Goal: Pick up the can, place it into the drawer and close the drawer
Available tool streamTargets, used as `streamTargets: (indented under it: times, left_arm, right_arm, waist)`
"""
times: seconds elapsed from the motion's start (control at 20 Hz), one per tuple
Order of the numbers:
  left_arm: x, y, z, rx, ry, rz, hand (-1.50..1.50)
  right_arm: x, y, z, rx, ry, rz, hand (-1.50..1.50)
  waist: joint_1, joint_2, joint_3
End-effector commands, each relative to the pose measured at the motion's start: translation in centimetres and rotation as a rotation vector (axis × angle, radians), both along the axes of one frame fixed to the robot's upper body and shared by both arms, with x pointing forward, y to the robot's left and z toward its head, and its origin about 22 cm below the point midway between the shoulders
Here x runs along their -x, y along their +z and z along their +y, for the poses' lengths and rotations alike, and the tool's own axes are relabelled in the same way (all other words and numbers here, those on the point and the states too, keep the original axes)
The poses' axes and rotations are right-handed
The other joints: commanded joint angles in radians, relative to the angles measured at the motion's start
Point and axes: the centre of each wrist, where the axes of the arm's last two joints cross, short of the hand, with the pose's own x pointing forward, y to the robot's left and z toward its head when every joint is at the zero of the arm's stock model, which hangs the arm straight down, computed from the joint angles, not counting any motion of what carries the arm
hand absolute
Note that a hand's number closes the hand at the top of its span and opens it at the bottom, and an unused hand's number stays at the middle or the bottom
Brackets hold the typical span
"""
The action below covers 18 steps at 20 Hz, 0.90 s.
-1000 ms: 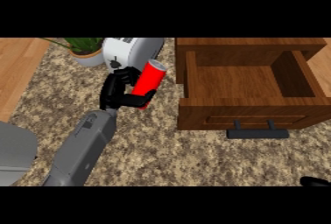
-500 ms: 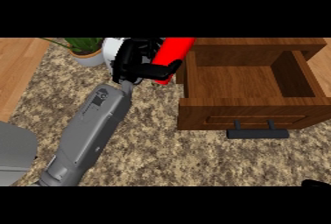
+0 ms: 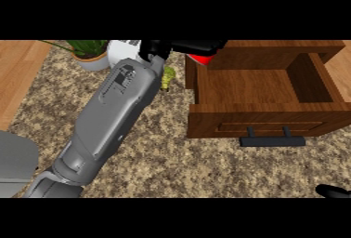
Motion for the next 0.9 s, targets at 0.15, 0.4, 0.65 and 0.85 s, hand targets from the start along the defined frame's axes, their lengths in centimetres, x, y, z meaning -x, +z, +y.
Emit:
streamTargets:
  times: [0.15,0.4,0.65,0.85]
  left_arm:
    - [-1.0,3.7,-3.7,-0.048,0.022,0.014,1.5]
    - [-1.5,5.1,-4.9,-0.08,0.013,0.029,1.5]
    - [-1.3,6.9,-6.8,-0.111,0.023,0.031,1.5]
    - [-1.7,7.5,-7.2,-0.132,0.036,0.032,1.5]
  right_arm:
    - [-0.2,-0.9,-0.2,0.0,0.017,0.001,-1.5]
    - [0.7,-0.1,0.5,0.003,0.007,-0.021,-1.5]
    - [-0.7,0.3,-0.2,-0.026,0.026,-0.02,-1.5]
    - [-1.3,1.8,1.9,0.008,0.045,-0.032,-1.5]
  waist:
    - [-0.022,0.006,0.001]
    - [-0.031,0.008,0.001]
    - [-0.049,0.011,0.002]
    - [-0.063,0.019,0.002]
